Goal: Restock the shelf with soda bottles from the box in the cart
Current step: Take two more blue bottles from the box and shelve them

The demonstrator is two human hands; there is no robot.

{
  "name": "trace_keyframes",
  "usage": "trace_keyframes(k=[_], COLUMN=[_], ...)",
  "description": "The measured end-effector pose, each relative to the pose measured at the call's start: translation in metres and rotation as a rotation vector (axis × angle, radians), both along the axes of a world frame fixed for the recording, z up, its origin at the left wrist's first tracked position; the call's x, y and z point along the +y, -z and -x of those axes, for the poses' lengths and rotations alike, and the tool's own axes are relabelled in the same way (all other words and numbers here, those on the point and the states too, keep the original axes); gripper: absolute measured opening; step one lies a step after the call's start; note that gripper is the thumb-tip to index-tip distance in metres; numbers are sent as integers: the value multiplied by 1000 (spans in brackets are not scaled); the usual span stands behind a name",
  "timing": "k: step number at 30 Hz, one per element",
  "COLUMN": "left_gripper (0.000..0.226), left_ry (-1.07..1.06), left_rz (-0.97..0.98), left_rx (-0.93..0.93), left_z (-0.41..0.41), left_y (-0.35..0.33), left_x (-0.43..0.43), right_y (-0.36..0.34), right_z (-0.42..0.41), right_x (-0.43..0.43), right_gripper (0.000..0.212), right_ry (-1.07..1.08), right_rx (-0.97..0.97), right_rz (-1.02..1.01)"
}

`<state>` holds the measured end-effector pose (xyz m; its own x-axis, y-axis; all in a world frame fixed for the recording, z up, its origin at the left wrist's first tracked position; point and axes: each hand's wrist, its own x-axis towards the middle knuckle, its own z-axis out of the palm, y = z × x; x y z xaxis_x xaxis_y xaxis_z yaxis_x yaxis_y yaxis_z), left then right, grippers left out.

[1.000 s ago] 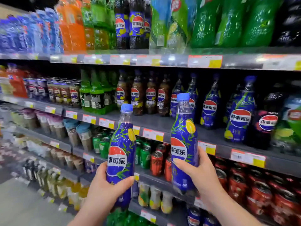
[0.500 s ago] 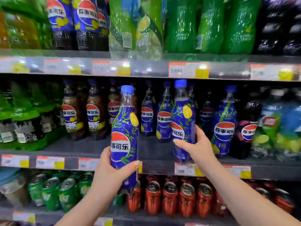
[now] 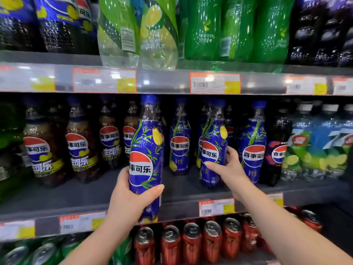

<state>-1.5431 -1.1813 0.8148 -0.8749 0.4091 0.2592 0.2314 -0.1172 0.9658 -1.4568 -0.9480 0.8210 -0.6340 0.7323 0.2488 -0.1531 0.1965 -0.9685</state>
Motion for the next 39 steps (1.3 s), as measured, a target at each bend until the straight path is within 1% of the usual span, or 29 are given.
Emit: trace_keyframes(k=[4, 6, 9, 11, 12, 14, 16, 18, 21, 23, 25, 28, 32, 36, 39], left_gripper=[69, 66, 60, 65, 67, 67, 63, 58, 60, 64, 74, 80, 72, 76, 71], left_ry=[18, 21, 34, 36, 35, 35, 36, 38, 40, 36, 28, 34, 40, -34, -58], left_rz=[-3, -10, -12, -11, -11, -9, -11, -18, -24, -14, 0, 25, 71, 116, 132], left_rx=[-35, -44, -48, -44, -44, -46, -50, -52, -50, -31, -14, 0, 34, 72, 81], left_z=[1, -1, -3, -3, -4, -4, -4, -4, -4, -4, -2, 0, 5, 10, 13], left_y=[3, 2, 2, 1, 1, 1, 1, 1, -1, -4, -6, -7, -6, 1, 6], left_x=[9, 12, 16, 18, 19, 21, 24, 27, 32, 36, 42, 55, 78, 101, 113], right_y=[0, 2, 4, 3, 3, 5, 7, 7, 6, 6, 5, 6, 14, 26, 28], right_z=[-3, -3, -4, -5, -4, -1, 1, 0, -2, -2, -1, -4, -11, -14, -16], right_x=[-2, 0, 4, 4, 3, 2, 1, 0, 2, 2, 1, -3, -5, -4, -4], right_gripper=[67, 69, 72, 68, 69, 81, 88, 85, 78, 75, 75, 77, 85, 89, 89], right_ry=[26, 47, 34, 26, 31, 89, 141, 151, 120, 102, 98, 125, 172, 140, 114], right_rx=[-70, -86, -48, -58, -76, -115, -133, -122, -120, -127, -145, -142, -185, -190, -203], right_rz=[-97, -124, -62, -58, -80, -156, -198, -180, -150, -155, -159, -214, -278, -266, -245])
